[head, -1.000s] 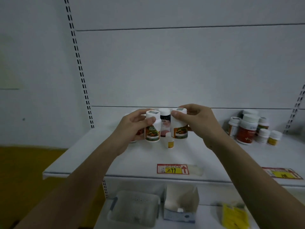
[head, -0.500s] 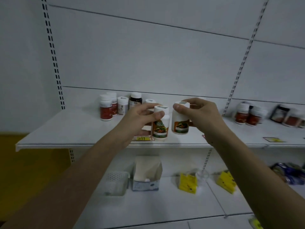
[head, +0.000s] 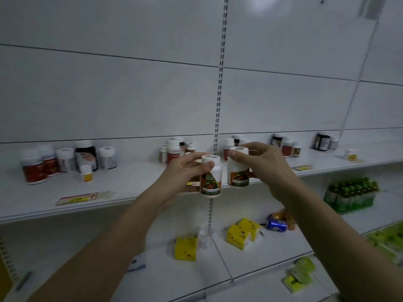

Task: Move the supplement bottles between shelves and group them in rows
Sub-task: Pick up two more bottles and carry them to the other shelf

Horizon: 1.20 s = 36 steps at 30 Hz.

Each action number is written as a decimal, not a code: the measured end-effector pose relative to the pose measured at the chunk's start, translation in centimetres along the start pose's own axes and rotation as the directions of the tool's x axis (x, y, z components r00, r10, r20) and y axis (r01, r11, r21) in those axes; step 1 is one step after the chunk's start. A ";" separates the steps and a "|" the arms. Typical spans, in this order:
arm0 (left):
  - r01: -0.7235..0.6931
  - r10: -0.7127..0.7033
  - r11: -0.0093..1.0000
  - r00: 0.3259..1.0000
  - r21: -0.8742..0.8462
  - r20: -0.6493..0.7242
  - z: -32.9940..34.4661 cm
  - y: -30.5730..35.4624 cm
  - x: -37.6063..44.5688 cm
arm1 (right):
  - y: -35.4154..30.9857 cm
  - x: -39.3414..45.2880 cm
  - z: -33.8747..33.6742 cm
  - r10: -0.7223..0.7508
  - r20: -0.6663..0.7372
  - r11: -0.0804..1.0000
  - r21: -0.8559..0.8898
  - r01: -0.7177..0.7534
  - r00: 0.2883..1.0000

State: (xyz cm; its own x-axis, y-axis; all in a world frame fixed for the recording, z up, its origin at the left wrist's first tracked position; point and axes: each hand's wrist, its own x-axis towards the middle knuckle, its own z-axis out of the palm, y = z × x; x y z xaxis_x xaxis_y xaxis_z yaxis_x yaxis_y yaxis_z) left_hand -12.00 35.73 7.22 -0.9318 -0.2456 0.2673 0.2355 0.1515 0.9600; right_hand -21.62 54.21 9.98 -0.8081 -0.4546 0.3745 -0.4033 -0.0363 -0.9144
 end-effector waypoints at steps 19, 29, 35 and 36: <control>0.119 -0.117 0.993 0.976 0.000 0.184 26.4 -4.8 11.6 | 10.3 -0.1 -26.9 0.190 -0.242 0.970 -0.100 -0.219 0.951; 0.107 -0.104 0.994 0.991 -0.033 0.087 27.8 -9.8 21.2 | 16.7 6.3 -31.7 0.246 -0.248 0.947 -0.144 -0.287 0.937; 0.100 -0.097 0.992 0.994 -0.075 0.044 27.8 -11.7 28.0 | 19.1 13.3 -33.7 0.282 -0.212 0.934 -0.163 -0.318 0.936; 0.099 -0.096 0.992 0.994 -0.077 0.043 27.8 -11.9 29.0 | 19.4 14.5 -34.0 0.278 -0.209 0.935 -0.164 -0.313 0.938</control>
State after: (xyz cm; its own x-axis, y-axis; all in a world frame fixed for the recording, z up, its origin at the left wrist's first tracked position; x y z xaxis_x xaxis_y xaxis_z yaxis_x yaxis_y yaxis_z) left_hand -49.54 53.44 1.26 -0.9611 -0.2177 0.1698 0.1622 0.0524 0.9854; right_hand -55.78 77.11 2.92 -0.9595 -0.2503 0.1295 -0.1943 0.2547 -0.9473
